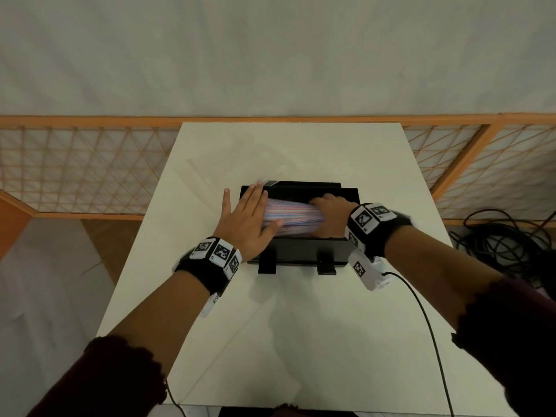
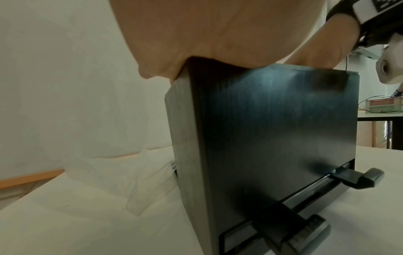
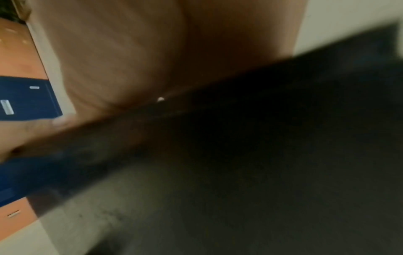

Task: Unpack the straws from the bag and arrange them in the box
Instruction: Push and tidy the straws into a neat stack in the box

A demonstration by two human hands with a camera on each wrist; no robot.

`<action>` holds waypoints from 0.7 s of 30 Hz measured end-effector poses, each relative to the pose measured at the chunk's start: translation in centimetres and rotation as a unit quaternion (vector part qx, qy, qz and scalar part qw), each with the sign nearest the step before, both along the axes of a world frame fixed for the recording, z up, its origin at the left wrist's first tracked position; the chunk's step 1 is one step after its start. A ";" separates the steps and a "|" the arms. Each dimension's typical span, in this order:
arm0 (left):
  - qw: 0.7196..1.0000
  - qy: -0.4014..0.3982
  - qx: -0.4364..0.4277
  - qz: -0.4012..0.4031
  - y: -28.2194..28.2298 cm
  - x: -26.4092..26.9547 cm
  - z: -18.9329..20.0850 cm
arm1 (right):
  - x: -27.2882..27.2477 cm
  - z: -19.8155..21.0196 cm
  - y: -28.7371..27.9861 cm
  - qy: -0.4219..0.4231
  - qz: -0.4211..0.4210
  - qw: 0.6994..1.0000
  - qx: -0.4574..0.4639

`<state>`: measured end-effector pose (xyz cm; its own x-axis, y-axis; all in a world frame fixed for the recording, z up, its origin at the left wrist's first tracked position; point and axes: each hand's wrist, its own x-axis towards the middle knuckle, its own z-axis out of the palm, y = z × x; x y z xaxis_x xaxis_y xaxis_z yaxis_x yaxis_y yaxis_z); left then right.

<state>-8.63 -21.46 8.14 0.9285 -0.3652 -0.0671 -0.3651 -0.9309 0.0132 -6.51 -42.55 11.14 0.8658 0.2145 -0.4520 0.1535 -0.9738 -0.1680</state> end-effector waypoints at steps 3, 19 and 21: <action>1.000 -0.009 -0.004 0.005 -0.1 -0.1 0.0 | 0.1 0.3 0.3 -0.016 0.012 0.999 -0.030; 0.998 -0.049 -0.036 0.002 0.0 -0.3 -0.5 | -4.5 -1.3 -1.4 -0.211 0.049 0.976 0.038; 0.999 -0.045 -0.028 -0.003 0.0 -0.4 -0.5 | -4.1 -1.2 -1.8 -0.171 0.037 0.985 0.005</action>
<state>-9.00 -21.42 7.66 0.9276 -0.3716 0.0377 -0.3728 -0.9274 0.0325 -10.61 -44.31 9.92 0.9485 0.2864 -0.1352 0.2739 -0.9561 -0.1040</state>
